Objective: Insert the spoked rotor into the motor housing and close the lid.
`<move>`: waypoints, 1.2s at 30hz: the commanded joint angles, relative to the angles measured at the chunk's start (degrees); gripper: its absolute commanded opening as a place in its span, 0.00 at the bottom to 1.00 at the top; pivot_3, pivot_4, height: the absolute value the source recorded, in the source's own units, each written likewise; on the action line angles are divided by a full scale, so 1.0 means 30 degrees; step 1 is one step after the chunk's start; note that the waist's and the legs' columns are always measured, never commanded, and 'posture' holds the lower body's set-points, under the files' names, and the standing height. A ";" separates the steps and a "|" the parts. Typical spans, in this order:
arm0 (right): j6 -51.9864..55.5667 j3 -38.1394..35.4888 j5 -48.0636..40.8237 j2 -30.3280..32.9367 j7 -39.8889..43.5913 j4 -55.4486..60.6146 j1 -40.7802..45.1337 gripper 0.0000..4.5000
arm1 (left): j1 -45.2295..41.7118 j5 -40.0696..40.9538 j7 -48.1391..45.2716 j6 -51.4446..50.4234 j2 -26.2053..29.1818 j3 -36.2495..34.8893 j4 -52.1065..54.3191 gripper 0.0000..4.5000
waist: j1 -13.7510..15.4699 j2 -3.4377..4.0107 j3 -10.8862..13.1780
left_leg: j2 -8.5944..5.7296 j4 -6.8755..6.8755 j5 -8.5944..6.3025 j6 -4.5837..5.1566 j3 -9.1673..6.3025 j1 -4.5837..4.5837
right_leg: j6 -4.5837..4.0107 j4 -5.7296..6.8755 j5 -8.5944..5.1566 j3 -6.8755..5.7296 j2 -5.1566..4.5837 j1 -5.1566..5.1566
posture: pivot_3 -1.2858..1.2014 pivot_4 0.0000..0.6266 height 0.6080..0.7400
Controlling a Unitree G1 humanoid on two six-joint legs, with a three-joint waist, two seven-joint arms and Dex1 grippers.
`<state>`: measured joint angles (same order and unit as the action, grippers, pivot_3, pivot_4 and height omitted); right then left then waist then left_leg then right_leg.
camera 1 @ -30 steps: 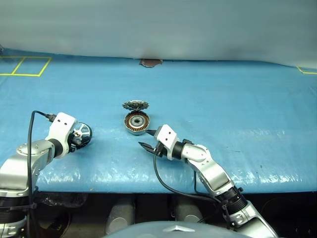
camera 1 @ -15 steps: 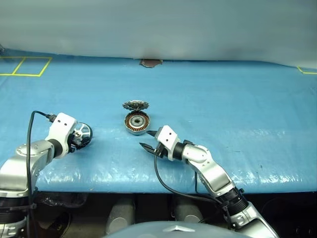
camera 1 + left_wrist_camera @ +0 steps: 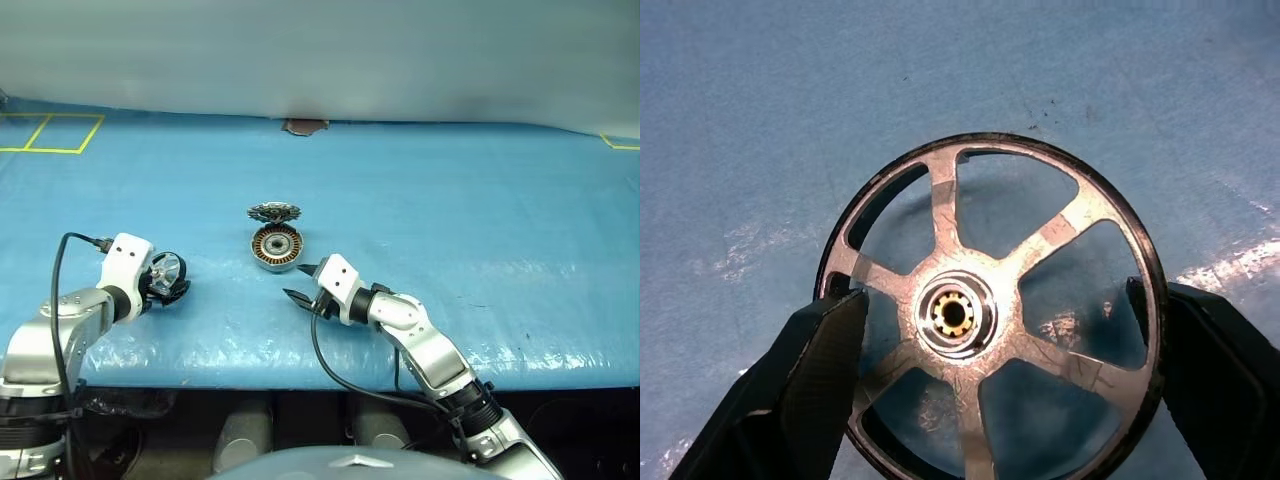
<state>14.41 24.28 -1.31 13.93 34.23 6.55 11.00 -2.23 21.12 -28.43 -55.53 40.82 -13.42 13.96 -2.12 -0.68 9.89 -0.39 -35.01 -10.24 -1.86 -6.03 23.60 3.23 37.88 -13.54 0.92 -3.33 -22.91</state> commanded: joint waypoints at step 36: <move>-0.0140 0.0005 0.0203 -0.0170 0.0369 0.0203 0.0070 0.57 | 0.0689 0.2816 -0.1243 -0.0467 0.0274 -0.2150 0.0932 1.00 | 0.0005 -0.0010 0.0005 | 0.0000 -0.0004 -0.0001 -0.0001 -0.0005 0.0010 | -0.0005 -0.0004 -0.0003 -0.0001 -0.0003 -0.0007 | 0.52 0.24 1.00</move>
<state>14.40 24.39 -0.56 13.72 35.14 5.69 11.01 -0.16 29.78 -32.47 -57.01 41.56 -19.60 16.03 -2.11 -0.71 9.91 -0.39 -35.03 -10.24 -1.87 -6.04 23.62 3.21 37.87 -13.55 0.92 -3.33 -22.93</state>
